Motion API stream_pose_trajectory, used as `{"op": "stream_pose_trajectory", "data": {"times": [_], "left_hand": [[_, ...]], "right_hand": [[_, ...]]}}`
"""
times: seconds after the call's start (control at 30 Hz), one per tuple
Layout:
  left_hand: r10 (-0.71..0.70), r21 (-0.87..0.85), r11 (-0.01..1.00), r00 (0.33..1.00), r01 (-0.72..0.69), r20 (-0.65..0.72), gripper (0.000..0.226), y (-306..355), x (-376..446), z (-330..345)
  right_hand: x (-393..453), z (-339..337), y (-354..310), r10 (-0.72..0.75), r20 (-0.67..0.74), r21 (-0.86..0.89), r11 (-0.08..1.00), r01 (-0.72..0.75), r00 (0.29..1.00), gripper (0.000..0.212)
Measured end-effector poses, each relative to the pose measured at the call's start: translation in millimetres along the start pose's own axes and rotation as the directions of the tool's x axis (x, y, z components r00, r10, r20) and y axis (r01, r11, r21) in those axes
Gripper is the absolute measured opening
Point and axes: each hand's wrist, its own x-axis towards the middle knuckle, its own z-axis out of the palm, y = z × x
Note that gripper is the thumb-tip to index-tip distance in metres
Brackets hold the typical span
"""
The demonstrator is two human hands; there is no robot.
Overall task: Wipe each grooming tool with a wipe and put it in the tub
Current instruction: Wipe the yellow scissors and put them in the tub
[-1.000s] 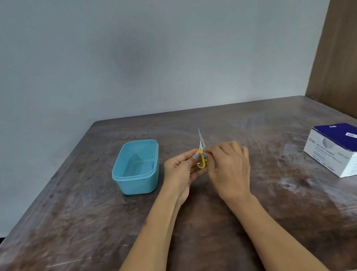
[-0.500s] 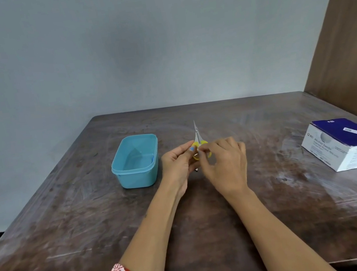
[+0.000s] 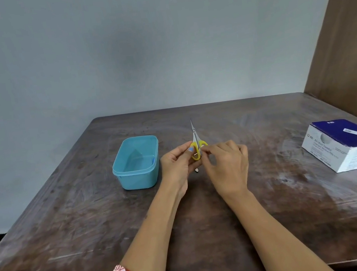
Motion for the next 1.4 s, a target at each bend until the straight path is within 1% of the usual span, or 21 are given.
{"op": "stream_pose_trajectory", "data": {"times": [0.1, 0.2, 0.3, 0.4, 0.47, 0.53, 0.57, 0.63, 0.67, 0.7, 0.77, 0.87, 0.93, 0.97, 1.0, 1.07, 1.1, 1.17, 1.23, 1.3, 1.4], "left_hand": [[0.003, 0.010, 1.000, 1.000, -0.003, 0.007, 0.019, -0.9, -0.3, 1.0], [0.026, 0.010, 1.000, 1.000, -0.026, 0.001, 0.020, -0.1, 0.5, 0.3], [0.039, 0.053, 0.998, 0.999, -0.037, -0.023, 0.021, -1.0, 2.1, -0.5], [0.051, 0.026, 0.998, 0.998, -0.050, -0.034, 0.023, -0.8, 2.0, 0.0], [0.062, -0.029, 0.998, 0.998, -0.063, -0.032, 0.021, 0.6, 1.0, 0.2], [0.063, -0.047, 0.997, 0.998, -0.064, -0.014, 0.020, 0.8, 0.9, 1.0], [0.055, -0.039, 0.998, 0.998, -0.056, -0.004, 0.021, 0.1, 0.6, 1.7], [0.044, -0.012, 0.999, 0.999, -0.044, 0.016, 0.023, -2.0, -1.0, 3.3], [0.043, 0.000, 0.999, 0.999, -0.043, 0.022, 0.023, -2.4, -1.4, 3.9], [0.046, 0.009, 0.999, 0.999, -0.046, 0.021, 0.023, -2.7, -1.4, 4.0], [0.065, 0.016, 0.998, 0.998, -0.065, 0.018, 0.024, -2.5, -2.0, 3.9], [0.117, 0.100, 0.988, 0.993, -0.116, -0.002, 0.027, -4.1, -2.5, 4.1], [0.134, 0.175, 0.976, 0.991, -0.134, 0.007, 0.027, -5.7, -2.8, 4.5], [0.121, 0.189, 0.974, 0.992, -0.122, 0.018, 0.027, -5.8, -3.4, 5.6], [0.095, 0.178, 0.979, 0.995, -0.100, 0.034, 0.025, -5.2, -4.6, 7.3], [0.032, 0.136, 0.990, 0.997, -0.041, 0.064, 0.023, -4.0, -8.0, 11.9], [0.001, 0.118, 0.993, 0.997, -0.010, 0.072, 0.024, -3.5, -9.4, 13.7], [-0.057, 0.049, 0.997, 0.991, 0.052, 0.122, 0.032, -1.6, -10.9, 15.3], [-0.103, -0.048, 0.992, 0.973, 0.115, 0.208, 0.041, 0.7, -11.5, 14.3], [-0.135, -0.099, 0.982, 0.960, 0.163, 0.244, 0.040, 2.5, -12.4, 12.5], [-0.181, -0.155, 0.962, 0.951, 0.224, 0.249, 0.033, 3.0, -12.7, 9.9]], "right_hand": [[1.0, 0.0, -0.2, -0.002, -0.029, 0.009, 1.000, 0.002, 1.000, 0.013], [-1.0, -0.1, -2.6, -0.014, 0.026, 0.043, 0.999, 0.013, 1.000, 0.016], [-2.4, 0.0, -2.9, 0.013, 0.072, 0.059, 0.998, -0.017, 0.997, 0.012], [-2.8, 1.4, -2.0, 0.078, 0.104, 0.025, 0.996, -0.081, 0.992, 0.011], [-1.6, -0.1, -0.3, 0.192, 0.075, 0.052, 0.979, -0.196, 0.979, 0.009], [1.4, -4.1, 1.8, 0.339, 0.053, 0.200, 0.918, -0.343, 0.939, 0.003], [2.9, -5.2, 2.8, 0.400, 0.080, 0.304, 0.862, -0.404, 0.913, 0.002], [5.5, -7.6, 1.8, 0.473, 0.191, 0.498, 0.708, -0.500, 0.860, 0.006], [6.4, -8.6, 0.1, 0.487, 0.241, 0.561, 0.636, -0.530, 0.839, 0.007], [6.9, -8.8, -1.3, 0.493, 0.271, 0.602, 0.584, -0.545, 0.827, 0.008], [6.9, -8.2, -3.6, 0.496, 0.300, 0.649, 0.519, -0.555, 0.815, 0.012], [7.4, -8.1, -6.4, 0.493, 0.295, 0.682, 0.491, -0.542, 0.818, 0.018], [7.4, -8.2, -6.8, 0.482, 0.279, 0.683, 0.508, -0.525, 0.830, 0.023], [6.7, -7.9, -7.0, 0.466, 0.264, 0.673, 0.538, -0.507, 0.844, 0.025], [6.1, -7.7, -6.9, 0.435, 0.237, 0.651, 0.593, -0.474, 0.869, 0.026], [4.7, -8.0, -8.1, 0.327, 0.192, 0.580, 0.723, -0.376, 0.925, 0.026], [4.0, -8.4, -9.4, 0.277, 0.187, 0.557, 0.761, -0.334, 0.943, 0.025], [3.0, -8.2, -10.0, 0.211, 0.177, 0.536, 0.798, -0.274, 0.961, 0.021], [2.6, -6.2, -8.7, 0.163, 0.155, 0.508, 0.833, -0.220, 0.974, 0.018], [1.2, -4.2, -7.3, 0.121, 0.150, 0.481, 0.858, -0.180, 0.981, 0.017], [-0.3, -2.7, -6.1, 0.072, 0.123, 0.432, 0.894, -0.118, 0.990, 0.016]]}}
